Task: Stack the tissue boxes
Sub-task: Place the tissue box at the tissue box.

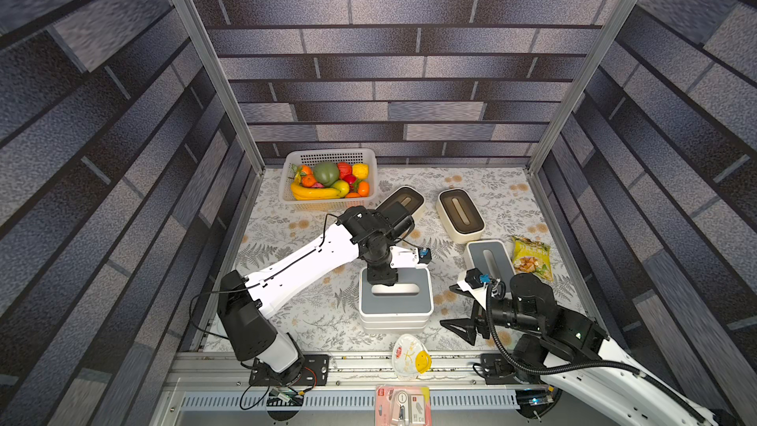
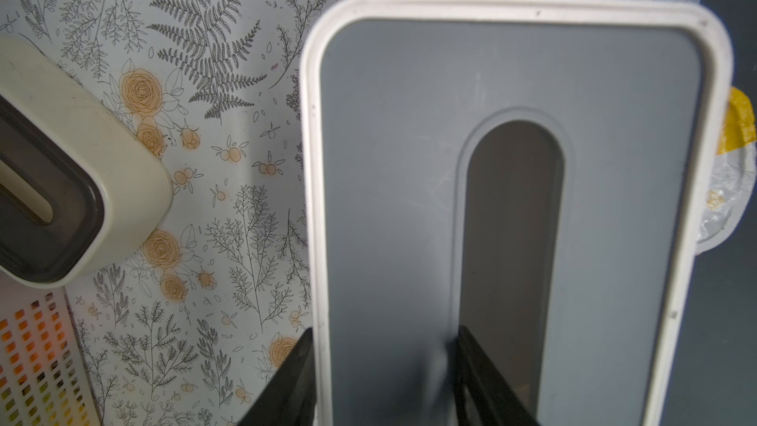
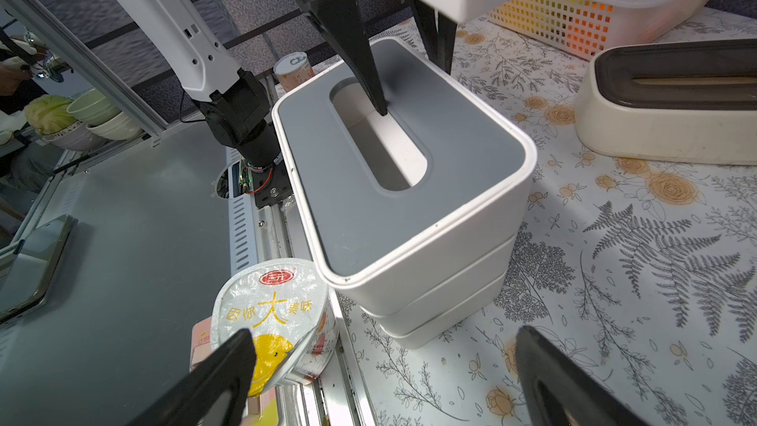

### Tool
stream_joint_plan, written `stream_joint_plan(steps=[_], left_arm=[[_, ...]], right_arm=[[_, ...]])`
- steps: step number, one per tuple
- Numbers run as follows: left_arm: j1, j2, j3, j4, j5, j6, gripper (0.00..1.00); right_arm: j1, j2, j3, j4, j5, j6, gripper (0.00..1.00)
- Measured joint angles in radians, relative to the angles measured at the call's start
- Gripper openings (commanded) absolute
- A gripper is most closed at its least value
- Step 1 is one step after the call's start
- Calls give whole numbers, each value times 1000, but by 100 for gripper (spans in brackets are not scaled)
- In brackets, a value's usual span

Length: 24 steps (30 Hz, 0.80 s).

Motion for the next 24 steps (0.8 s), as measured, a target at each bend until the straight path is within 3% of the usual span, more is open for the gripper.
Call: stream_joint_plan(steps=[24], left_arm=[[8,-13,-15,3,7,5,49]], right_arm=[[15,8,0,0,1,0,100]])
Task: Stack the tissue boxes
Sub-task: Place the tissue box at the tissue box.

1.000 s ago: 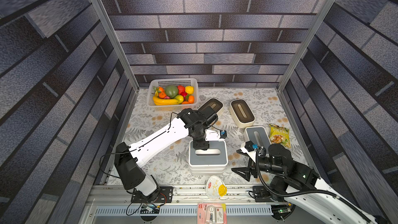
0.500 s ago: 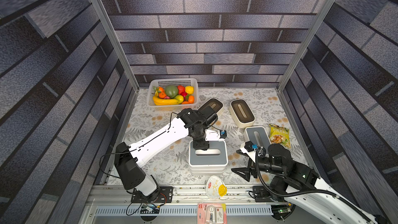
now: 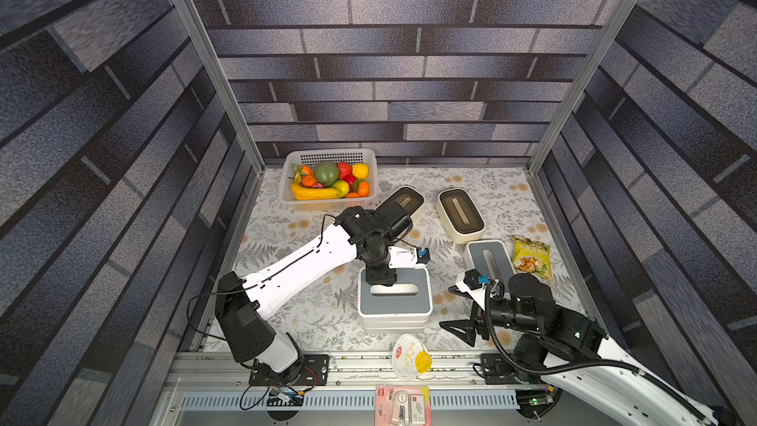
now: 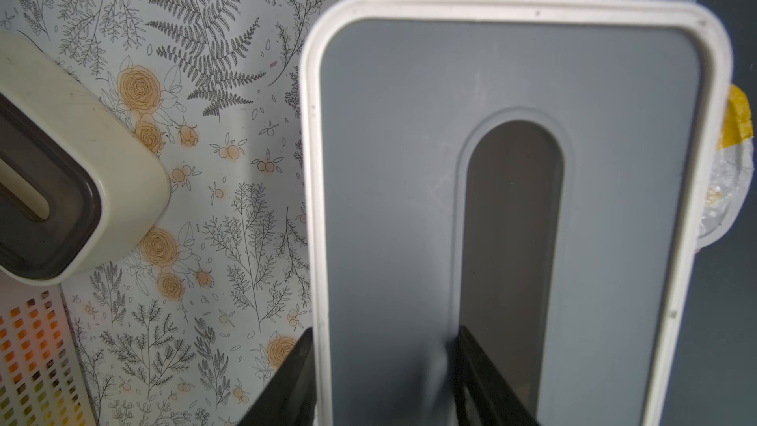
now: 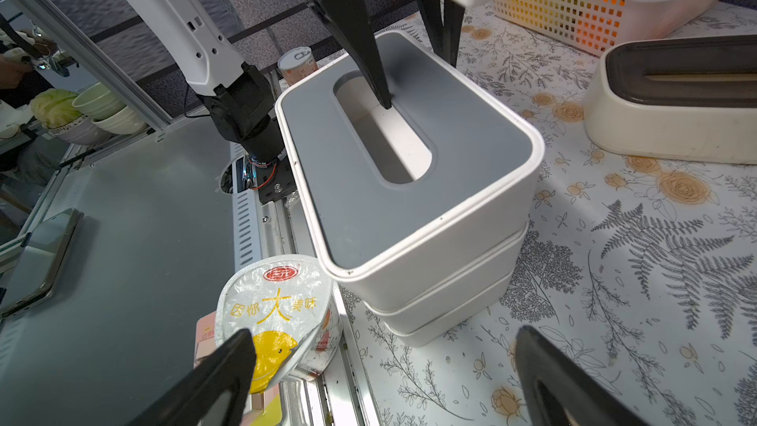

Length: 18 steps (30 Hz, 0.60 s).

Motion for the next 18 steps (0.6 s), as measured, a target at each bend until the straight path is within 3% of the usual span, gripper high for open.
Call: stream_joint_plan(steps=[18], left_arm=[[8,0,-3,-10,12,22,47]], right_arm=[[21,4,0,0,4,0,100]])
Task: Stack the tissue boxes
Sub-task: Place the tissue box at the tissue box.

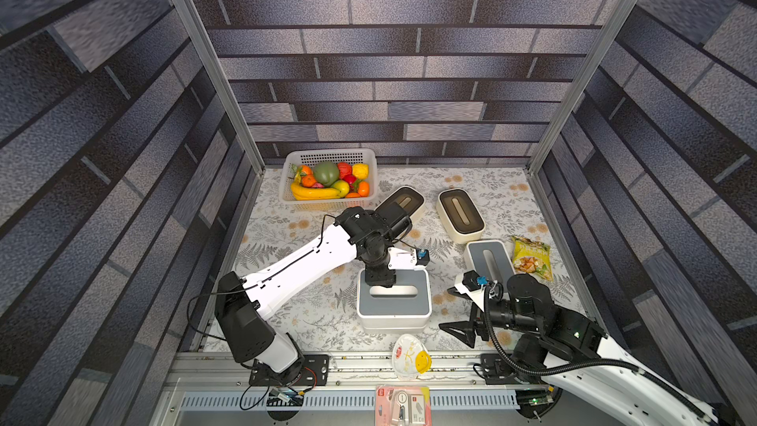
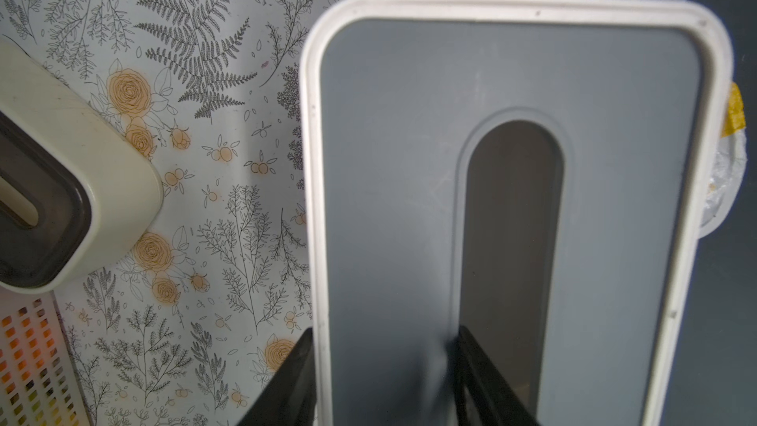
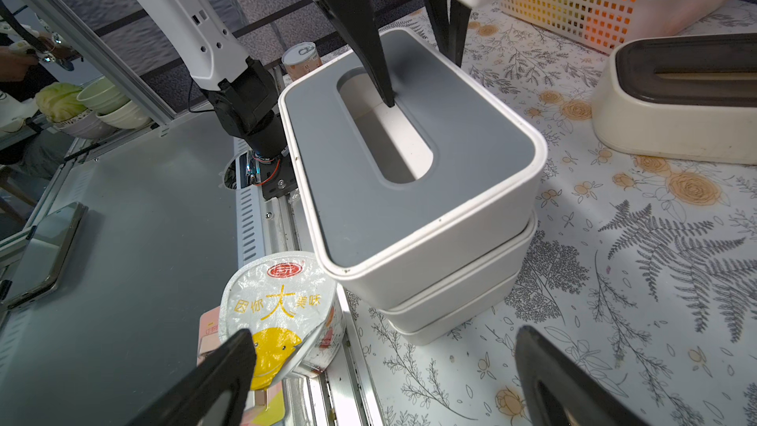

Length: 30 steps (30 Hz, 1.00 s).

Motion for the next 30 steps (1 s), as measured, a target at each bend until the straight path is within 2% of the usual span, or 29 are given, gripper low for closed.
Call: stream_joint_plan(steps=[30], left_arm=[[29,38,34,-12,27,26,49]], right_arm=[[21,19,0,0,4,0,100]])
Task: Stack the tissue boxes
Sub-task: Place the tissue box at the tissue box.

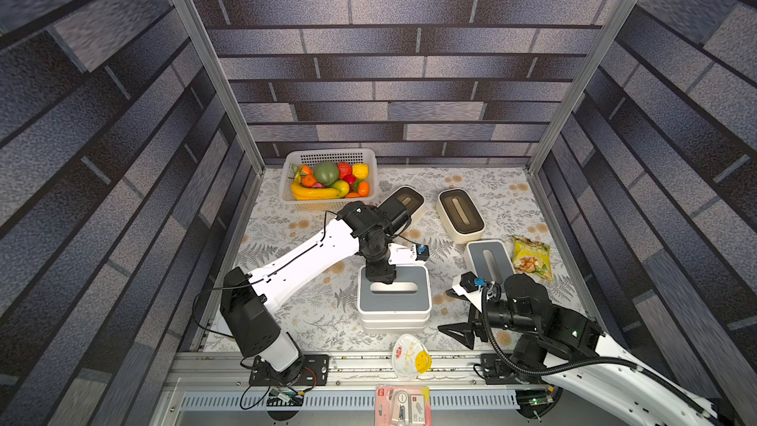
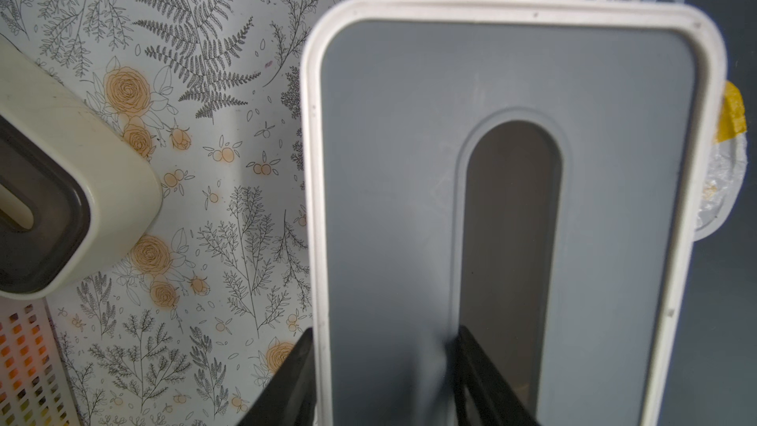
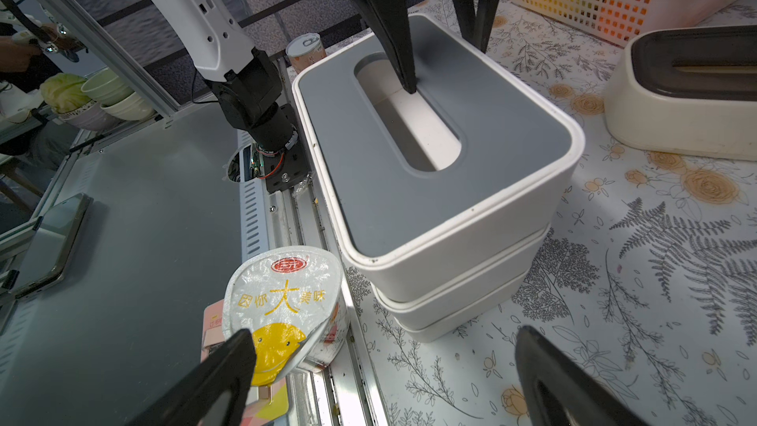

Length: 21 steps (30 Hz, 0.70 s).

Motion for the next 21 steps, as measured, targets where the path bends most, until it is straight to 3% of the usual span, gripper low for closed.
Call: stream_joint_plan(steps=[21], left_arm=[[0,0,-4,10,18,0,50]], right_arm=[[3,18,0,0,0,0,100]])
